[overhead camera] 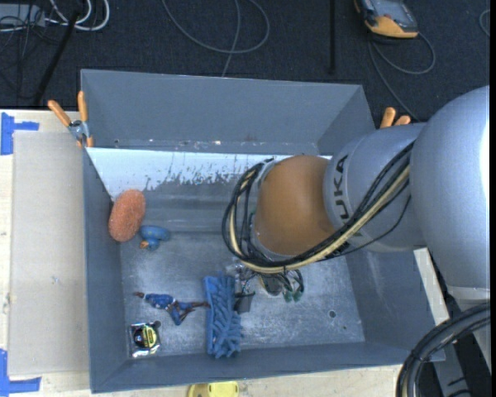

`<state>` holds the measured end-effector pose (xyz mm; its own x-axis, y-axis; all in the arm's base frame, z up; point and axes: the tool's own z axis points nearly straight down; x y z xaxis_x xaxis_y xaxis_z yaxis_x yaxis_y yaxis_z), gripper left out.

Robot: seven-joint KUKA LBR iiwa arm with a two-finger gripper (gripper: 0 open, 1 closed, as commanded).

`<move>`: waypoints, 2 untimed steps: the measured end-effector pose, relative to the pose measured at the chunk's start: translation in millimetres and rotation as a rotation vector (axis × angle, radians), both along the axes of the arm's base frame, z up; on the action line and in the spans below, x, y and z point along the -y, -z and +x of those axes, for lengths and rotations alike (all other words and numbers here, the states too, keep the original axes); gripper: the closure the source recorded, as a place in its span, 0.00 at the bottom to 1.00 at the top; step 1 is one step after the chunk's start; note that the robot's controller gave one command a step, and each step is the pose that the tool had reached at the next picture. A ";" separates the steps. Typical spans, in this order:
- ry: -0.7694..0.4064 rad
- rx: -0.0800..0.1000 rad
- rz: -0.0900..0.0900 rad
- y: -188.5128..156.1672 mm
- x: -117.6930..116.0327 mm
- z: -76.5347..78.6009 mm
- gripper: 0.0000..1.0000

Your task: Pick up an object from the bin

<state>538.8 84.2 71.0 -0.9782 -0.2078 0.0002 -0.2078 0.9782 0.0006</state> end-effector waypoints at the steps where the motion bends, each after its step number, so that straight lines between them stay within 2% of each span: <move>1: 0.012 0.001 0.000 -52.1 -2.0 20.5 1.00; 2: 0.012 0.000 0.000 -52.1 -1.9 20.5 1.00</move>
Offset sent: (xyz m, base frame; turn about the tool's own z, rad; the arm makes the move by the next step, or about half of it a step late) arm 0.0000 0.0000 0.0000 0.0000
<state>559.4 86.2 123.1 -0.9806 -0.1959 -0.0002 -0.1959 0.9806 0.0003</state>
